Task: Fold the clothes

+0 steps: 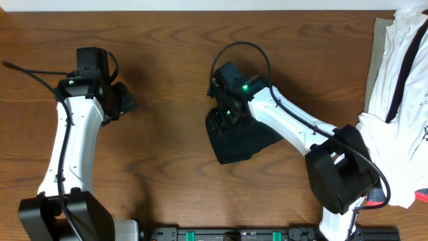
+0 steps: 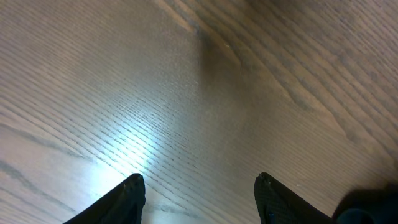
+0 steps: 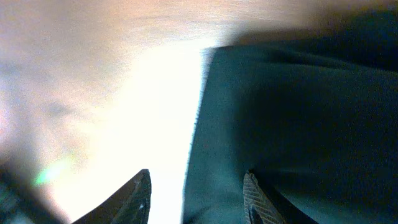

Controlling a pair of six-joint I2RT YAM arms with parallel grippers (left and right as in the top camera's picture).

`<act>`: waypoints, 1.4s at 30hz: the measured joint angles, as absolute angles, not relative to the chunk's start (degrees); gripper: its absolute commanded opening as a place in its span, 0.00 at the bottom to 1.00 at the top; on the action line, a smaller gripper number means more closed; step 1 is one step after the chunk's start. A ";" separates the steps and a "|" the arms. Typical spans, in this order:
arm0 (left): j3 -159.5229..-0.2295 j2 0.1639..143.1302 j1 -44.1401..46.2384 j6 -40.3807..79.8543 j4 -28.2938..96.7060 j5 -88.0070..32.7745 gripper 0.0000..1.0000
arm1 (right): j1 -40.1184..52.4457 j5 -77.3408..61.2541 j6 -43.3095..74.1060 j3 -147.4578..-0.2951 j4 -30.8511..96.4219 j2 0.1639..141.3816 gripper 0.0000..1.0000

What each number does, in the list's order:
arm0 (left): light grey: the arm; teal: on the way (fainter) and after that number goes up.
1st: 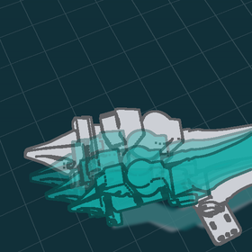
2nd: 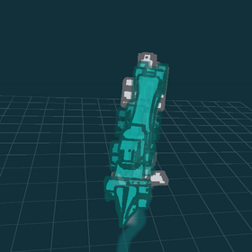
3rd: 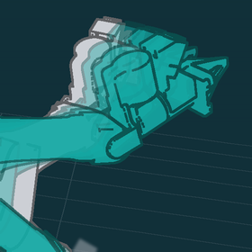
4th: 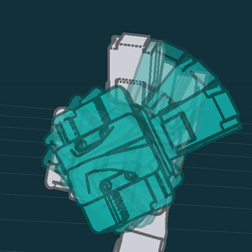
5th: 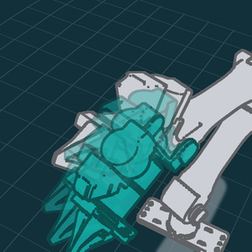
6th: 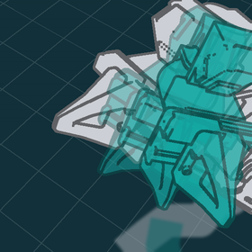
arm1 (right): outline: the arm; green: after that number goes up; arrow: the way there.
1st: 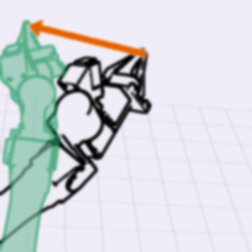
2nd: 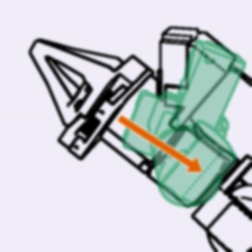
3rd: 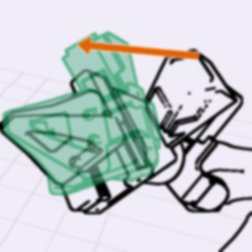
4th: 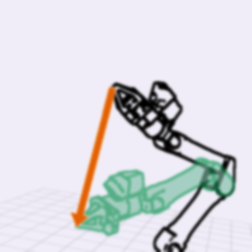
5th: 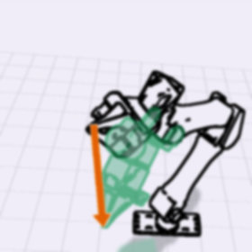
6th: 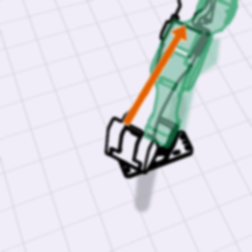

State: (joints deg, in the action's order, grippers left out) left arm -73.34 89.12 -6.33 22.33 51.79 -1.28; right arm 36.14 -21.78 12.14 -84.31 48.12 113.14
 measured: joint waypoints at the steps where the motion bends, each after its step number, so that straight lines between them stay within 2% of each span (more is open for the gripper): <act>1: -73.34 89.12 -6.26 22.50 51.86 -1.28 0.59 | 35.90 -24.91 10.33 -84.31 48.18 113.14 0.47; 3: -73.34 89.12 -6.02 22.79 51.83 -1.28 0.57 | 35.27 -29.98 7.70 -84.31 48.56 113.14 0.48; 9: -73.34 89.12 -3.75 22.90 49.45 -4.93 0.40 | 27.59 -35.81 4.40 -84.31 49.95 111.61 0.54; 12: -73.34 89.12 -1.61 21.80 47.46 -9.02 0.10 | 21.91 -36.01 3.29 -84.31 50.57 108.84 0.57; 13: -73.34 89.12 -0.71 21.74 47.07 -10.13 0.06 | 19.88 -35.66 3.07 -84.31 51.00 107.63 0.57; 15: -73.34 89.12 1.48 21.10 46.48 -12.05 0.06 | 16.80 -34.63 2.70 -84.36 52.12 105.71 0.57; 17: -73.34 89.12 3.88 20.99 46.26 -13.61 0.06 | 14.33 -33.28 2.48 -84.49 53.58 104.53 0.52; 18: -73.34 89.12 5.23 20.95 46.28 -14.46 0.06 | 13.45 -32.49 2.35 -84.51 54.39 104.36 0.41; 19: -73.34 89.12 6.52 20.86 46.35 -15.33 0.06 | 12.73 -31.57 2.28 -84.51 55.24 104.33 0.22; 20: -73.34 89.12 7.92 20.67 46.46 -16.38 0.06 | 12.12 -30.37 2.39 -84.51 56.07 104.38 0.10; 21: -73.34 89.12 9.19 20.51 46.63 -17.19 0.06 | 11.68 -29.12 1.96 -84.49 56.73 104.47 0.01; 34: -73.32 95.42 21.87 19.42 42.54 -22.85 0.06 | 11.31 -22.00 1.87 -78.43 54.46 104.47 0.01; 42: -73.32 99.72 23.40 19.42 39.70 -24.32 0.06 | 11.31 -22.00 1.85 -69.91 46.15 104.47 0.01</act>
